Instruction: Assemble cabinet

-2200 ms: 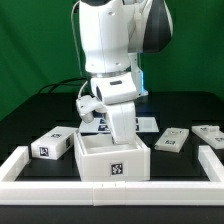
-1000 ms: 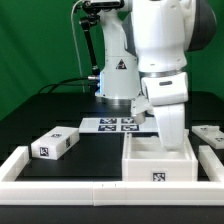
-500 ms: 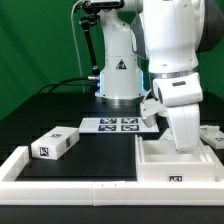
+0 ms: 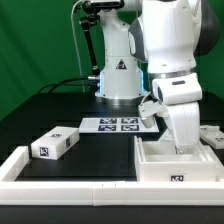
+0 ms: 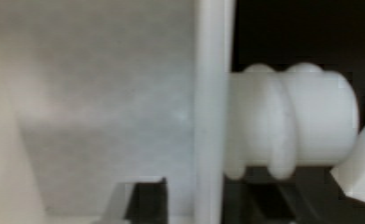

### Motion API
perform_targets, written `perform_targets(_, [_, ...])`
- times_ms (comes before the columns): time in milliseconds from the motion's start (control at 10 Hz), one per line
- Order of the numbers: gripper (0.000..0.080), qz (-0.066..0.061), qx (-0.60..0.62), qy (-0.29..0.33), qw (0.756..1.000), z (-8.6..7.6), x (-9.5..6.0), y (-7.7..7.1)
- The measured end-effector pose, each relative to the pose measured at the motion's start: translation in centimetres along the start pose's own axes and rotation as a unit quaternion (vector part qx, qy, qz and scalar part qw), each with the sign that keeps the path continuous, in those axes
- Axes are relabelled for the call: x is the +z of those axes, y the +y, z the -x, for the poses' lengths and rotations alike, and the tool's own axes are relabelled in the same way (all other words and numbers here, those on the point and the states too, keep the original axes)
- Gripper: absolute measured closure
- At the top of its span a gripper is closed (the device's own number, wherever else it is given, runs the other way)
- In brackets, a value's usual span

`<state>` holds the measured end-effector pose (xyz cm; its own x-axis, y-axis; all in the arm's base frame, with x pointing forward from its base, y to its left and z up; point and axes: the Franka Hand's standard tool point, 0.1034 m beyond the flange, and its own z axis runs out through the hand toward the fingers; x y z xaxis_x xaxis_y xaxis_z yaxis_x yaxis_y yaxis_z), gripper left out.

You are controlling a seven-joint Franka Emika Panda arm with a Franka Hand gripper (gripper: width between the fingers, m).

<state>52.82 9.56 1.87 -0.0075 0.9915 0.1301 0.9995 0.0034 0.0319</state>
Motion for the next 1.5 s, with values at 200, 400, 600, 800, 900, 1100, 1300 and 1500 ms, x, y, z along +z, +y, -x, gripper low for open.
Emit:
perform_targets(200, [0.0494,0.0,0.0,0.0,1.0,0.1,0.0,0.0])
perform_targets(400, [0.011,-0.001,0.001,-0.001,1.0,0.3,0.1,-0.1])
perform_targets(600, [0.0018,0.001,0.002,-0.005,1.0,0.8,-0.7,-0.5])
perform_targets(800, [0.0005,0.006,0.01,-0.014,1.0,0.6,-2.9,-0.9])
perform_targets(900, [0.0001,0.011,0.013,-0.016,1.0,0.3,-3.9,-1.2])
perform_targets(1100, [0.0002,0.021,0.006,-0.019,1.0,-1.0,-5.9,-2.5])
perform_targets(1300, [0.0002,0.02,0.001,-0.012,1.0,-3.1,-5.3,-4.6])
perform_targets(1500, [0.0002,0.013,-0.011,-0.003,1.0,-5.8,-4.5,-6.4])
